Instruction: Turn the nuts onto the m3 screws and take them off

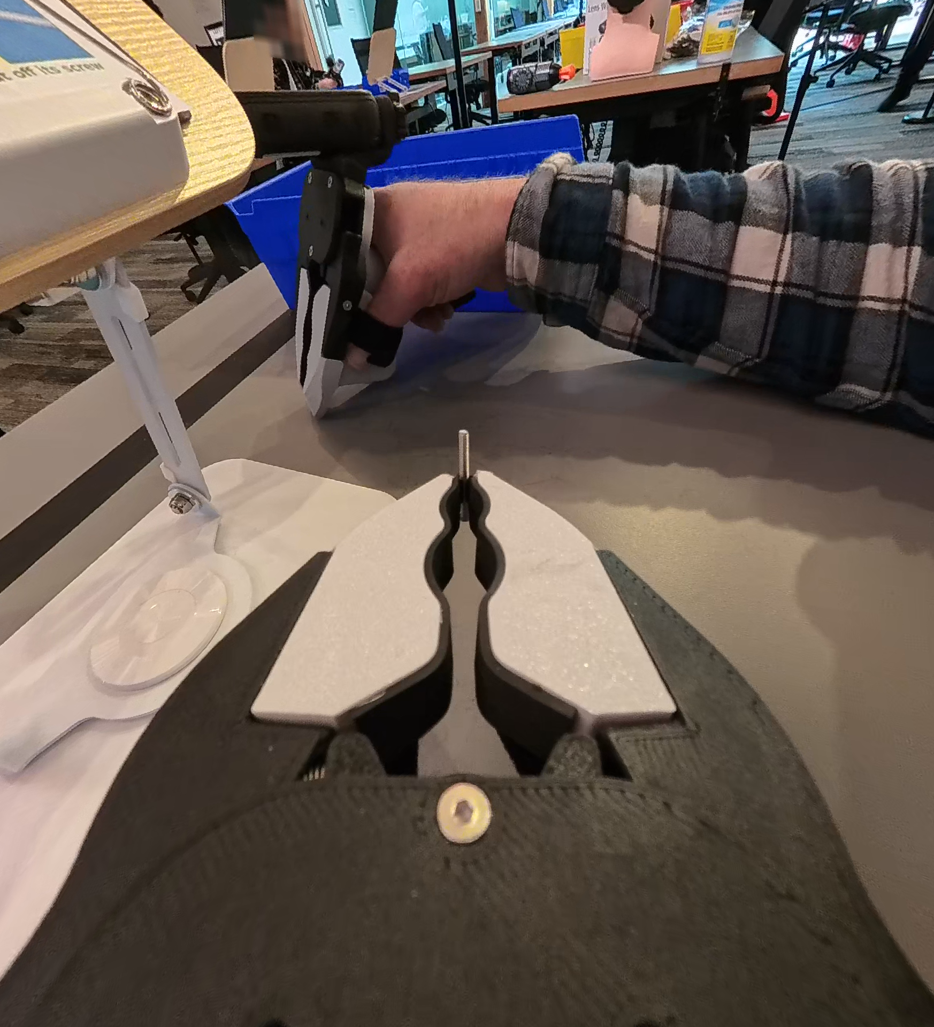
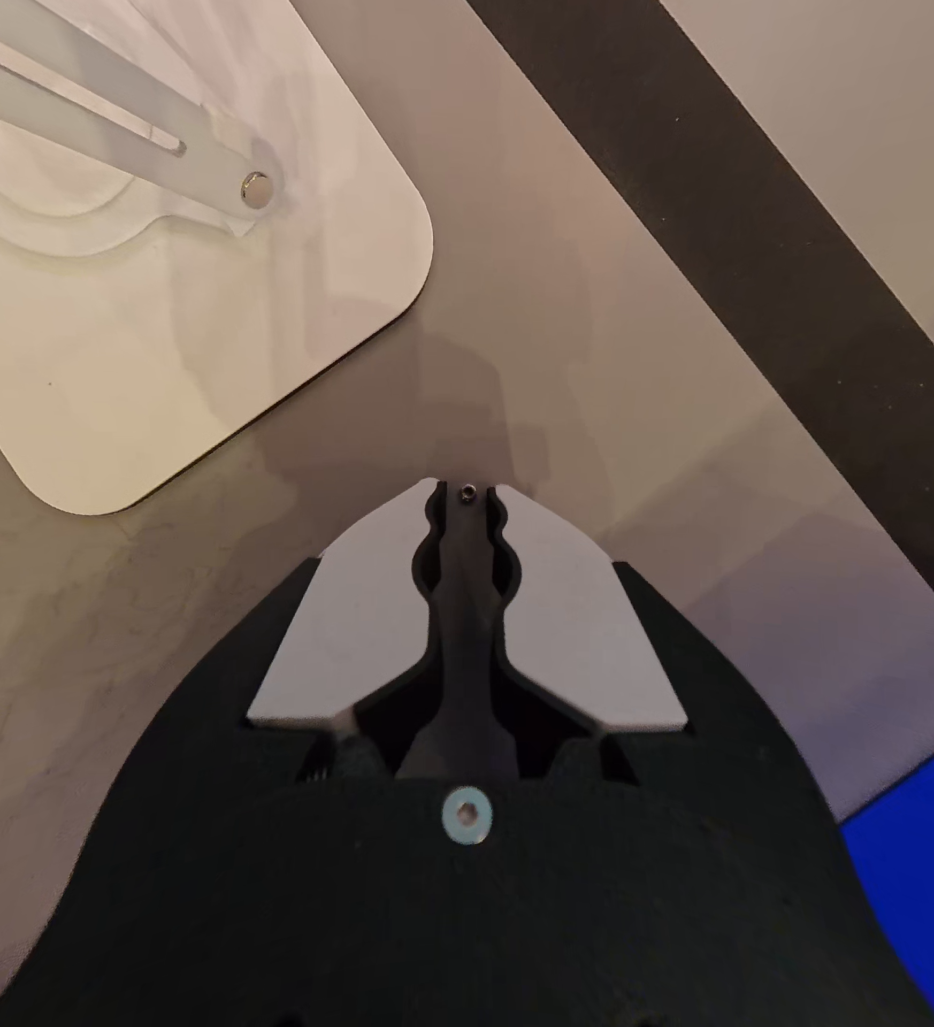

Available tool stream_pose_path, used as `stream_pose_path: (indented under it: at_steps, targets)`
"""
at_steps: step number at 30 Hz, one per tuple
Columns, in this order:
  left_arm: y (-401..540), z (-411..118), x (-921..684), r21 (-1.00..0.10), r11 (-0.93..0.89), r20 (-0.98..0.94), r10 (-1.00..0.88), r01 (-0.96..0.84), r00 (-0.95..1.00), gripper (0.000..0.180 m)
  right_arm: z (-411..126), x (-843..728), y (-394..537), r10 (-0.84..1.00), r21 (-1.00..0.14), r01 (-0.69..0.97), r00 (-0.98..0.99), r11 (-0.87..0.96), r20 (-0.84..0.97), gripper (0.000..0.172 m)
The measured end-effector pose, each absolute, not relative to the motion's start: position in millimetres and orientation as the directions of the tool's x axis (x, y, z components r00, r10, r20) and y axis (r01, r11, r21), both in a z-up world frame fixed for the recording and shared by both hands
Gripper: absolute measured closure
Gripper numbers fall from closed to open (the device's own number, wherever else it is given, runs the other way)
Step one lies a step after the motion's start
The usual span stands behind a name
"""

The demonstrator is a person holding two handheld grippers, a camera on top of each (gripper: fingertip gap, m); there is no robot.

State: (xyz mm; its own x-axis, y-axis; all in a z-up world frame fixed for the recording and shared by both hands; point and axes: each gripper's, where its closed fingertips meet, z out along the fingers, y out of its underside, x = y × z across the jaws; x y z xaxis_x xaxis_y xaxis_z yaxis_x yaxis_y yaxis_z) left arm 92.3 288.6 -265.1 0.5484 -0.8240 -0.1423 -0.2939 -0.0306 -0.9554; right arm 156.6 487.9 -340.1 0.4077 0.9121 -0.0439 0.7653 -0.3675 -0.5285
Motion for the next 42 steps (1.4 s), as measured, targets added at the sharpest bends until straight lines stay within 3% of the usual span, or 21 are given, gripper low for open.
stream_pose_path:
  at_steps: [5,15,27,42]
  targets:
    - [288.3,-265.3,92.4,-0.954,-0.03,-0.144,-0.825,-0.297,0.547,0.179,-340.6,159.7,486.9,0.916,-0.513,0.779,0.401,-0.36,-0.035,0.167]
    - [287.9,-265.3,92.4,-0.955,-0.03,-0.143,-0.825,-0.296,0.546,0.179,-337.9,158.0,492.4,0.908,-0.534,0.76,0.419,-0.371,-0.035,0.154]
    - [287.5,-265.9,93.0,-0.953,-0.03,-0.146,-0.827,-0.301,0.543,0.179,-340.6,157.2,495.7,0.909,-0.502,0.783,0.417,-0.368,-0.016,0.166]
    - [287.8,-266.0,92.8,-0.954,-0.03,-0.144,-0.827,-0.299,0.544,0.179,-339.4,156.5,494.1,0.91,-0.502,0.783,0.414,-0.367,-0.021,0.167]
